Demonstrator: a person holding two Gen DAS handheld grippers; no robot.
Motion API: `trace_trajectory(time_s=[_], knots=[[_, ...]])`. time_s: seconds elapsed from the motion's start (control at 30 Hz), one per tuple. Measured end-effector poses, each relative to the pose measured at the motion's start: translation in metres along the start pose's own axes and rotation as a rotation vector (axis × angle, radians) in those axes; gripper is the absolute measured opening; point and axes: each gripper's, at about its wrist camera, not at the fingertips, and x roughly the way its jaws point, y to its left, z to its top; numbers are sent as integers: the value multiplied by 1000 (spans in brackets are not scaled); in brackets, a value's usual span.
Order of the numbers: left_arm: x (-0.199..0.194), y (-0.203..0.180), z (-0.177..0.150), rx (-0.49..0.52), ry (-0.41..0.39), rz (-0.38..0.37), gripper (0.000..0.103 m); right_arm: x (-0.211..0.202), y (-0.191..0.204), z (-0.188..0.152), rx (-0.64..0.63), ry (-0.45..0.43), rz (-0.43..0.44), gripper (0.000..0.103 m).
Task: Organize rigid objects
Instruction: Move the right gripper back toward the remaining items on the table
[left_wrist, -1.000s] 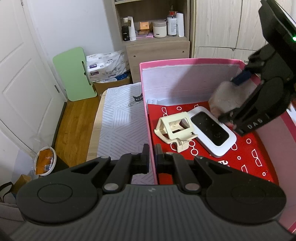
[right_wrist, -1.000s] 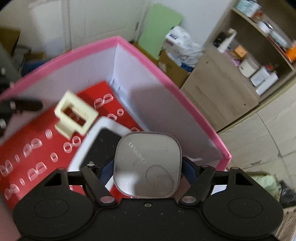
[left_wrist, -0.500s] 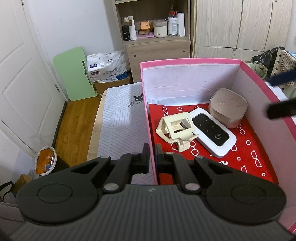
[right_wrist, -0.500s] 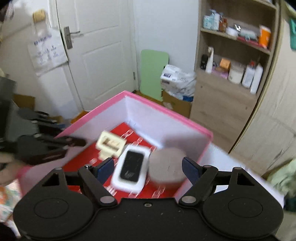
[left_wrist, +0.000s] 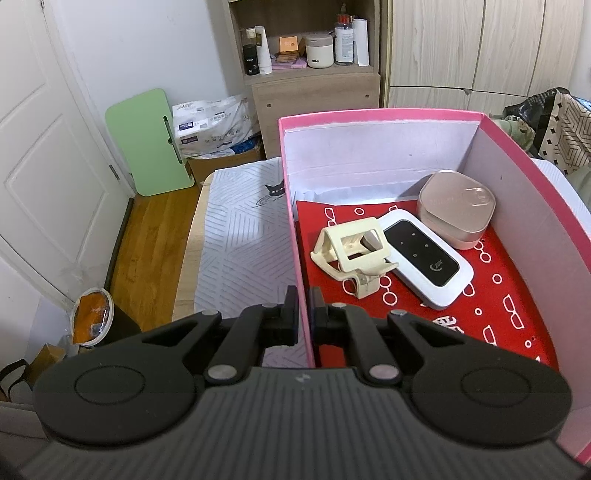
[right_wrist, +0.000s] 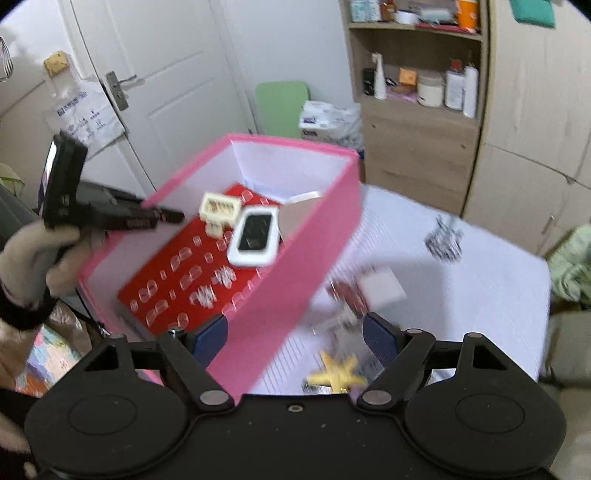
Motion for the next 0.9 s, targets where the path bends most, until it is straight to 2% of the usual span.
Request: trace_trajectory(time_s=[0.37,0.47,0.63,0.9], knots=[[-2,-3,-1,19,2,12,5,0,-21,-64,-52,68,-96,83],[-2,-4,-1,22,-1,15,5,6,-26,-72,-66,84,-121,82],[-4,-7,-1,38,-8,35,5,10,-38,-77,-58,104,-123,72],[-7,-7,-1,37,-13,39,5,16,-39,-81,-109,123,-96,70]])
